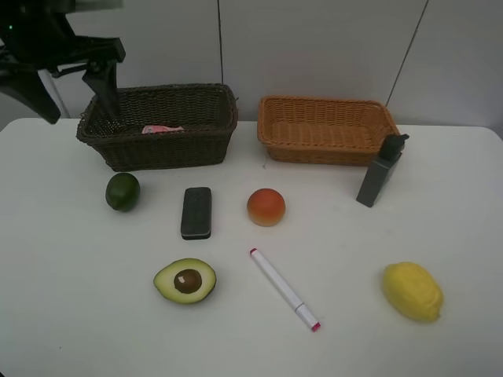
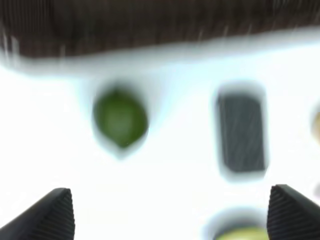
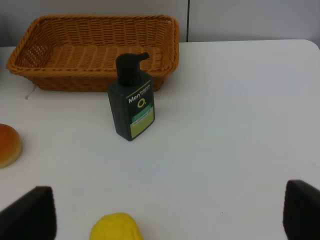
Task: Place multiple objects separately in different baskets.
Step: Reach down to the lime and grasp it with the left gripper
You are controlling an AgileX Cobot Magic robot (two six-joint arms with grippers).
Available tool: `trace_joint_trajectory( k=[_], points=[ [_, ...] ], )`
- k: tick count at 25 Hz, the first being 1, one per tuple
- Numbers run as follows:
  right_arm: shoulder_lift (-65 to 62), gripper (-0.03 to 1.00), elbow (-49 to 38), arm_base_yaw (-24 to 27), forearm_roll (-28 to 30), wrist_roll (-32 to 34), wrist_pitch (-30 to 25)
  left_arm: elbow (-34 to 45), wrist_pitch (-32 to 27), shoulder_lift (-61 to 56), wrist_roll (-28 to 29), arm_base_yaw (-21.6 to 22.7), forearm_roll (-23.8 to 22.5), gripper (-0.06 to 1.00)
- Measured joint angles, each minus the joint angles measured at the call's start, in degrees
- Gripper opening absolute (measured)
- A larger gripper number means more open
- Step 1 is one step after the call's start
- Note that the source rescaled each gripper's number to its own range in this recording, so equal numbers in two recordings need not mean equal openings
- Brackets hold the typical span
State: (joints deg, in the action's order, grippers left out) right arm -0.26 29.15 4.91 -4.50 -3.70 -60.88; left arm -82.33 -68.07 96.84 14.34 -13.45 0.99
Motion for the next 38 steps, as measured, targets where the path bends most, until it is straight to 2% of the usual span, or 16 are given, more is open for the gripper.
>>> trace_joint_trajectory(
  k=[2,6,12,16,20,25,26,27,29,34,38],
  points=[
    [0.0,1.0,0.0,0.0,0.0,0.0,0.0,9.21,3.05,-2.16,1.57,-0.6,-2.29,0.98],
    [0.0,1.0,0.0,0.0,0.0,0.0,0.0,21.42,16.15,-1.11,2.31,-0.65,-3.79,0.98],
    [0.0,1.0,0.0,0.0,0.0,0.0,0.0,25.36,34.33,6.1,2.23,-0.65,-4.38,0.98],
    [0.0,1.0,0.0,0.0,0.0,0.0,0.0,25.29,42.71,10.9,2.23,-0.65,-5.87,0.98],
    [0.0,1.0,0.0,0.0,0.0,0.0,0.0,23.71,46.36,15.19,2.23,-0.65,-5.98,0.98],
    [0.0,1.0,0.0,0.0,0.0,0.0,0.0,22.09,47.69,19.05,2.23,-0.65,-5.98,0.96],
    [0.0,1.0,0.0,0.0,0.0,0.0,0.0,22.09,48.05,19.09,2.23,-0.65,-6.12,0.9],
    [0.0,1.0,0.0,0.0,0.0,0.0,0.0,22.03,48.38,19.14,2.23,-0.65,-6.12,0.79],
    [0.0,1.0,0.0,0.0,0.0,0.0,0.0,22.03,48.7,19.29,2.23,-0.65,-6.27,0.52],
    [0.0,1.0,0.0,0.0,0.0,0.0,0.0,21.91,48.12,19.34,2.23,-0.65,-6.21,0.53],
    [0.0,1.0,0.0,0.0,0.0,0.0,0.0,21.85,43.54,16.81,1.92,-0.65,-6.21,0.53]
  ],
)
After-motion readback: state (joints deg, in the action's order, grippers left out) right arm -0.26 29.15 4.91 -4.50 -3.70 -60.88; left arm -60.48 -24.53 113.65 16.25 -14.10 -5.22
